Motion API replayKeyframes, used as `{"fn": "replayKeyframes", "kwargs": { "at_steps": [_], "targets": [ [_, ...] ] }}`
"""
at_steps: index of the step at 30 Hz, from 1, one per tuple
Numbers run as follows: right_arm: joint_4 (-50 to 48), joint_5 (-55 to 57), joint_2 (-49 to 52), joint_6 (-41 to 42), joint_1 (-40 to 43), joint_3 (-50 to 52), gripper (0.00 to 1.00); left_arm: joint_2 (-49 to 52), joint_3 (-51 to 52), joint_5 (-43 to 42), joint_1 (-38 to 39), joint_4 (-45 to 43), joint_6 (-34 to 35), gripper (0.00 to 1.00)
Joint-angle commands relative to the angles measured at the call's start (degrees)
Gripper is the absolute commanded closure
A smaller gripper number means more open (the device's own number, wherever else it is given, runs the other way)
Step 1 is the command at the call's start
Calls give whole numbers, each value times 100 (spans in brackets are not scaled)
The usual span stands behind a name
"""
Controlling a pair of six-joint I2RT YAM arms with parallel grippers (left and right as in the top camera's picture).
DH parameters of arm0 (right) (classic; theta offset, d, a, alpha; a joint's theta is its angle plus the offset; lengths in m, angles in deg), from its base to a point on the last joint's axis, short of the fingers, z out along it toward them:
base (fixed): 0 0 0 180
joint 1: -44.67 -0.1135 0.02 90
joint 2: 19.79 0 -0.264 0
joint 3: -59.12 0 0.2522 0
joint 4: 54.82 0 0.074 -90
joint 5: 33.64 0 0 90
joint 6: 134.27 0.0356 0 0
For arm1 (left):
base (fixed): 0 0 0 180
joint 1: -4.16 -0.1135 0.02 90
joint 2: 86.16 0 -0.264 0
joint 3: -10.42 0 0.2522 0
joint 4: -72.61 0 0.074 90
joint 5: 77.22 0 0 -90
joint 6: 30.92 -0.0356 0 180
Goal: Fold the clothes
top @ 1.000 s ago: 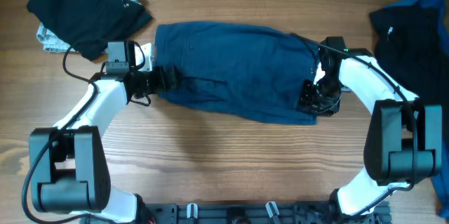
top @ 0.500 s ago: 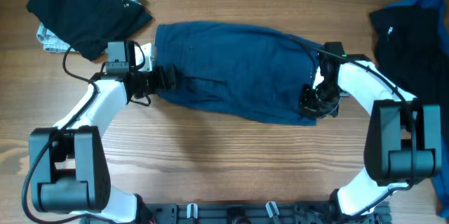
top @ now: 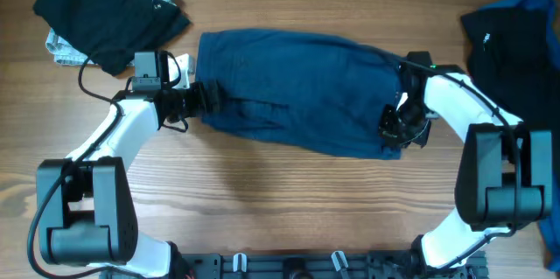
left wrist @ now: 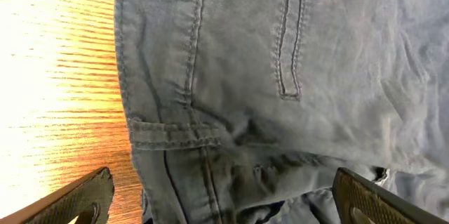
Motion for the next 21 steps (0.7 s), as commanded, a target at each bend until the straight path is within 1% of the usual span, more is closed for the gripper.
{"fn": "replayKeyframes", "kwargs": {
  "at_steps": [1,5,6,9,10,12,14,15,16,17,18,19,21],
  "targets": [
    [44,299,105,142,175,-245,96,61,-61,-26,26,17,33,0],
    [129,837,105,160,234,-354,96,61,-61,-31,26,-7,37,0],
    [129,979,105,284,262,-396,96,61,-61,-31,26,-17,37,0],
    [98,1045,105,332,374,-557,95,61,-61,-31,26,-22,35,0],
    [92,1049,105,240,393,-616,94,61,-61,-31,26,-26,35,0],
    [79,1047,105,127,433,-741,86,61,-61,-33,26,-26,35,0],
    [133,1045,105,125,455,-892,84,61,-61,-31,26,-26,35,0],
    [184,1029,105,127,452,-960,80,61,-61,-33,26,-26,35,0],
    [291,938,105,116,452,-1071,69,61,-61,-33,26,-28,35,0],
    [385,809,105,24,452,-1172,62,61,-61,-33,26,-28,35,0],
    [459,597,105,-170,452,-1320,52,61,-61,-31,26,-28,35,0],
    [485,503,105,-225,452,-1432,34,61,-61,-31,26,-28,35,0],
    [466,457,105,-332,455,-1620,4,61,-61,-33,26,-28,35,0]
  ]
}}
